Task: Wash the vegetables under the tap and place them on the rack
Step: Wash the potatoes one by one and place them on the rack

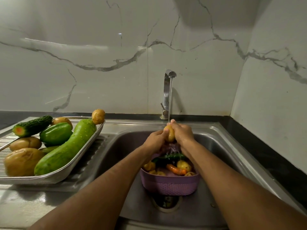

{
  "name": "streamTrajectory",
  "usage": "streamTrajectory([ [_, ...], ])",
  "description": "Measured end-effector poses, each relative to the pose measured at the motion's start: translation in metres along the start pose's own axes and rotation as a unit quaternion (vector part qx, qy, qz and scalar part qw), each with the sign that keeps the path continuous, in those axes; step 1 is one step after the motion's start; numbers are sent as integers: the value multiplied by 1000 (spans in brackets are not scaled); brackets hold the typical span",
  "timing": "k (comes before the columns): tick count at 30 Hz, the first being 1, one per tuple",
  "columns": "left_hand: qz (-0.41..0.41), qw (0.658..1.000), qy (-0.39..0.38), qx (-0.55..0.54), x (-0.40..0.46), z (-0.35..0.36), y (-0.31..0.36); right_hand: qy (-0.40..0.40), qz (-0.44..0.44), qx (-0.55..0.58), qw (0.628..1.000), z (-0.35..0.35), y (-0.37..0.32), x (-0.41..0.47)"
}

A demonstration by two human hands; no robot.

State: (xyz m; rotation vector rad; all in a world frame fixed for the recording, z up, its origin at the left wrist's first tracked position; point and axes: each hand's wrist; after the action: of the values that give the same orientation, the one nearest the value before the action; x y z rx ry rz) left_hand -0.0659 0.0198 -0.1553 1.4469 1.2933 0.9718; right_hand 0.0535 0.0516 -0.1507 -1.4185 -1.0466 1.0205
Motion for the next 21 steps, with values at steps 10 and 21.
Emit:
streamTrajectory([
  [10,-39,970,5,-238,15,13,-8,-83,19,94,992,-11,-2,-3],
  [21,44,981,61,-181,16,20,-10,-15,-96,-42,994,-1,12,-1],
])
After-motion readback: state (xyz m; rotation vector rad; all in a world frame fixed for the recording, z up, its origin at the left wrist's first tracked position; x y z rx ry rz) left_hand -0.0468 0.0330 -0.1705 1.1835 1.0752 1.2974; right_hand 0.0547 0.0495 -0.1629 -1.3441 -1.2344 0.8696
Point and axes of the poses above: each hand's wrist, its own x-axis towards the middle knuckle, its own z-axis out of the palm, y = z × x, and after that the axes turned 1 degree about y, right-handed
